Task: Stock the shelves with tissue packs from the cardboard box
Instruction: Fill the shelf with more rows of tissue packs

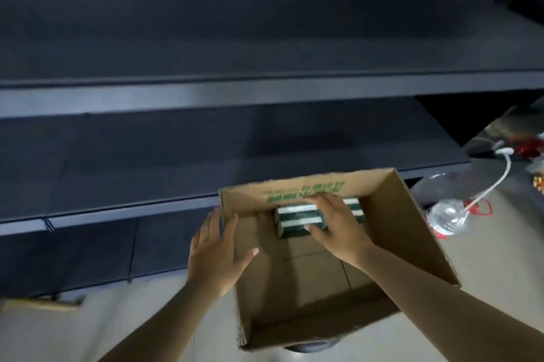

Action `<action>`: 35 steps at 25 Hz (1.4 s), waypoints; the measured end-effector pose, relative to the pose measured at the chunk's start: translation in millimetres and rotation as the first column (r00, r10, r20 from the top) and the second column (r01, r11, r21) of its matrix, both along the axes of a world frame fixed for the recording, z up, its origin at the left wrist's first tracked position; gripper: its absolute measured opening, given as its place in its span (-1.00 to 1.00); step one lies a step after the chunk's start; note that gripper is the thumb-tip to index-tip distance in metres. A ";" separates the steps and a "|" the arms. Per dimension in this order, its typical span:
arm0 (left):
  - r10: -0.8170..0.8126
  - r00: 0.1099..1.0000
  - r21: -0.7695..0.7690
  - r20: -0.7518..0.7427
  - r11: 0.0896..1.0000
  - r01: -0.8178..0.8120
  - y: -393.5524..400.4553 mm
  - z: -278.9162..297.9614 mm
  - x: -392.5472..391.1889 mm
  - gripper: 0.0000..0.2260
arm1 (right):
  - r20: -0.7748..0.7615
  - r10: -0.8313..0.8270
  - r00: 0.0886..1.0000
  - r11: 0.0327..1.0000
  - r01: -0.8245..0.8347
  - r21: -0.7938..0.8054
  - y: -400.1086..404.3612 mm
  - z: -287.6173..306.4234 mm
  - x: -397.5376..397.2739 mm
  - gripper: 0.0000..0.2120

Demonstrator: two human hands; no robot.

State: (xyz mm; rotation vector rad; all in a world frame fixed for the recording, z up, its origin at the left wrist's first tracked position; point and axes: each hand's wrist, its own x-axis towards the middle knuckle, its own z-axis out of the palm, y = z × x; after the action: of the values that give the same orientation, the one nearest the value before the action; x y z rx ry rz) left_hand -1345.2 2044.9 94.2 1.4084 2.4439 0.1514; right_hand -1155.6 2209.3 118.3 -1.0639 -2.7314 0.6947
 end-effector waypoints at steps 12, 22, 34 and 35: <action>0.162 0.981 0.234 0.104 0.955 -0.182 17.9 -58.5 7.6 -0.36 | 0.048 -0.040 0.998 0.987 0.047 -0.156 48.3 -145.0 16.7 -0.45; 0.212 0.973 0.210 0.090 0.951 -0.227 16.0 -62.8 7.5 -0.36 | -0.019 0.053 0.998 0.999 -0.053 -0.001 48.6 -169.1 11.2 -0.57; 0.134 0.988 0.122 -0.074 0.985 -0.125 4.0 -34.0 2.9 -0.36 | -0.014 0.017 1.000 1.000 -0.017 0.016 10.5 -73.2 29.4 -0.67; 0.103 0.990 0.116 -0.093 0.989 -0.092 0.0 -24.9 2.3 -0.37 | -0.006 0.048 0.999 0.998 -0.048 0.038 7.0 -56.4 28.9 -0.68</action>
State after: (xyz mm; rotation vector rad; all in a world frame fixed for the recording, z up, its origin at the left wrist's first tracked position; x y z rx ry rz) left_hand -1342.9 2044.9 69.3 1.3713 2.6242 0.2503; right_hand -1126.7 2216.3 62.0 -0.9886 -2.7612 0.6493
